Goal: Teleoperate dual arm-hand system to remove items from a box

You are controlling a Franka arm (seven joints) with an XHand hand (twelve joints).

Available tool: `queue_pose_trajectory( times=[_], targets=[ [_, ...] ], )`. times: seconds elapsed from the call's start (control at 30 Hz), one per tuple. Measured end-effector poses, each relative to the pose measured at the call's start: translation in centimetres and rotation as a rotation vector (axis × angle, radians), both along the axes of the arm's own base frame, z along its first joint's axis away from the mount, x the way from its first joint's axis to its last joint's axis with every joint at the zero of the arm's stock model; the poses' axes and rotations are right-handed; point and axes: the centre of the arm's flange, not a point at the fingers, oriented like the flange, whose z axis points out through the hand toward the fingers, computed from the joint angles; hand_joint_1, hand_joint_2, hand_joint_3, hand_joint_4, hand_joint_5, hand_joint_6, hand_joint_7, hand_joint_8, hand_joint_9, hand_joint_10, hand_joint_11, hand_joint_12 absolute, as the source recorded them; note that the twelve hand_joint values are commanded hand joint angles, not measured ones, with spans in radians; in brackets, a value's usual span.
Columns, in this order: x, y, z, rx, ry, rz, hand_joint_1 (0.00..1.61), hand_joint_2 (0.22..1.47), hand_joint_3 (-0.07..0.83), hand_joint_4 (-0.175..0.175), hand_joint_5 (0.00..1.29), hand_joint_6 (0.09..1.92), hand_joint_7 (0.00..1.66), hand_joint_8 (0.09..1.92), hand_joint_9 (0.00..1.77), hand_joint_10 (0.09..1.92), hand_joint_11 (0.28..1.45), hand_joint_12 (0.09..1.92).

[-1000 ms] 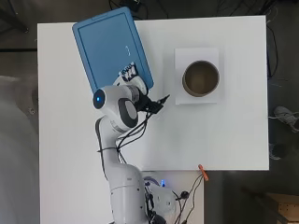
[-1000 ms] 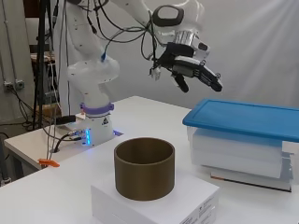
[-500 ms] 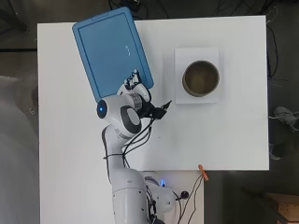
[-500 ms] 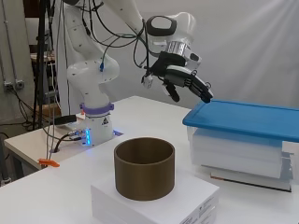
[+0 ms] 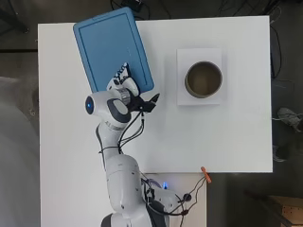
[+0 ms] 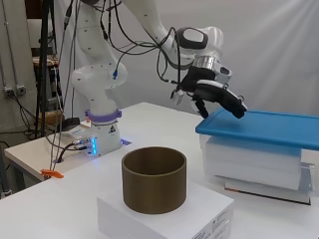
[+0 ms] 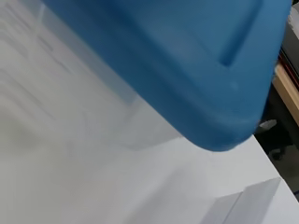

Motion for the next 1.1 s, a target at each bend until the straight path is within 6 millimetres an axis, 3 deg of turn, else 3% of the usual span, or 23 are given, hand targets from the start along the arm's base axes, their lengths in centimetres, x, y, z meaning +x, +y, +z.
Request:
queue_pose_trajectory(
  times=[0.33, 0.57, 0.63, 0.73, 0.77, 0.8, 0.83, 0.87, 0.93, 1.1],
  targets=[
    [-2.4, 0.3, 0.7, -0.021, 0.033, 0.038, 0.0, 0.9, 0.008, 0.148, 0.28, 0.09, 0.37, 0.09, 0.43, 0.09, 0.36, 0.09],
    [-1.8, -1.1, -1.3, -0.114, -0.004, 0.008, 0.05, 0.9, 0.001, 0.146, 0.3, 0.09, 0.37, 0.09, 0.41, 0.09, 0.35, 0.09],
    [-1.6, -1.3, -1.5, -0.121, -0.02, 0.007, 0.17, 0.97, 0.004, 0.119, 0.49, 0.09, 0.5, 0.09, 0.53, 0.09, 0.45, 0.09],
    [-1.9, -1.4, -1.6, -0.087, -0.041, 0.036, 0.22, 1.0, 0.001, 0.106, 0.59, 0.09, 0.57, 0.09, 0.6, 0.09, 0.5, 0.09],
    [-1.9, -1.4, -1.6, -0.079, -0.045, 0.044, 0.56, 1.11, -0.046, 0.046, 0.67, 0.45, 0.62, 0.57, 0.72, 0.31, 0.61, 0.09],
    [-2.0, -1.4, -1.6, -0.076, -0.046, 0.049, 0.83, 1.19, -0.047, -0.021, 0.72, 0.77, 0.67, 1.05, 0.77, 0.79, 0.67, 0.27],
    [-2.0, -1.5, -1.5, -0.074, -0.043, 0.05, 0.91, 1.21, -0.033, 0.039, 0.75, 1.01, 0.67, 1.38, 0.77, 1.2, 0.66, 0.57],
    [-1.8, -1.8, -1.3, -0.059, -0.029, 0.043, 0.93, 1.22, -0.018, 0.098, 0.76, 1.17, 0.66, 1.58, 0.77, 1.47, 0.63, 0.84],
    [-1.6, -2.5, -1.0, 0.023, 0.001, 0.031, 0.91, 1.23, -0.003, 0.156, 0.74, 1.33, 0.64, 1.76, 0.77, 1.71, 0.58, 1.16],
    [-0.5, -3.7, 0.6, 0.31, -0.036, 0.082, 0.91, 1.23, -0.002, 0.175, 0.75, 1.37, 0.66, 1.88, 0.8, 1.83, 0.58, 1.39]
  ],
)
